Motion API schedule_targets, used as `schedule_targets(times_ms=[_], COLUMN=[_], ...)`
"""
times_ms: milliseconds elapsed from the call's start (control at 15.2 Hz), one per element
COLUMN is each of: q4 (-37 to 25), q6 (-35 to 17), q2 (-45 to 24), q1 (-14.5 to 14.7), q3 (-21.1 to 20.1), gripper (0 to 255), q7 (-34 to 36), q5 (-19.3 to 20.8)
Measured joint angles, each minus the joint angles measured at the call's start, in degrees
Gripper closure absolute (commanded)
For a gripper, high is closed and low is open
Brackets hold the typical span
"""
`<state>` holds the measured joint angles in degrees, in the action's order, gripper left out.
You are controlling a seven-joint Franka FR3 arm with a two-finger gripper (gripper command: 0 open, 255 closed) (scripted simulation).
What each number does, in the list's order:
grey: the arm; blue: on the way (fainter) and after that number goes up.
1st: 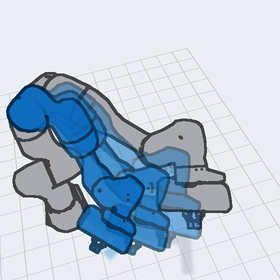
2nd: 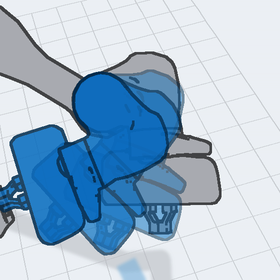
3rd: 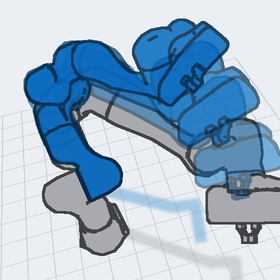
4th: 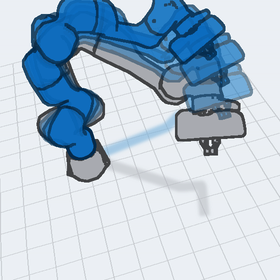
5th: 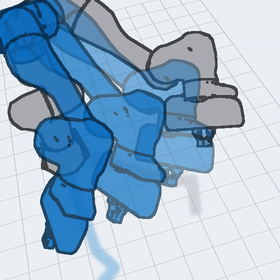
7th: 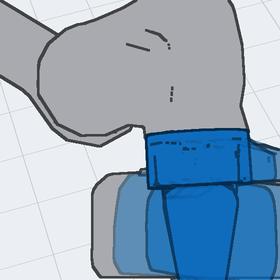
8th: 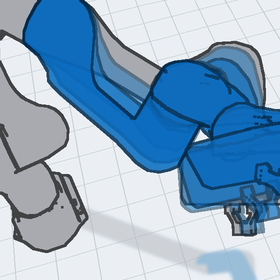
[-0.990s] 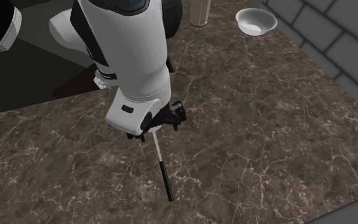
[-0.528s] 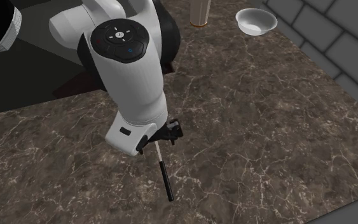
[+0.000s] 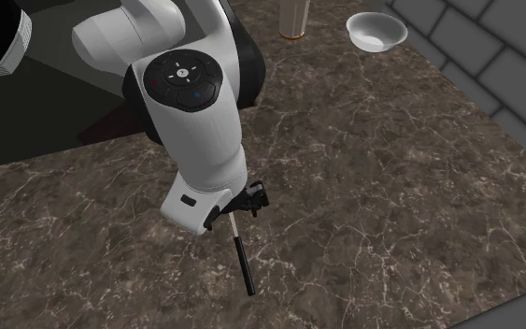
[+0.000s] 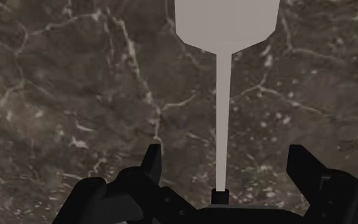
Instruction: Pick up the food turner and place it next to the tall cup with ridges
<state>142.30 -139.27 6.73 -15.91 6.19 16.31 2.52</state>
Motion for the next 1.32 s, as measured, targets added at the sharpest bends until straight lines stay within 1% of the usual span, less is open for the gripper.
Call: schedule_targets(times_ms=[66,132,792,1056,1320], q4=[0.0,0.0,0.0,-0.9,-2.3], q6=[0.0,0.0,0.0,2.4,5.9], q2=[0.0,0.0,0.0,1.5,3.7], q1=[0.0,0.0,0.0,0.0,-0.1], q3=[0.0,0.0,0.0,0.0,-0.1], gripper=[0,255,255,255,255], q7=[0.0,0.0,0.0,0.1,0.1], q5=[0.0,0.0,0.0,0.1,0.3])
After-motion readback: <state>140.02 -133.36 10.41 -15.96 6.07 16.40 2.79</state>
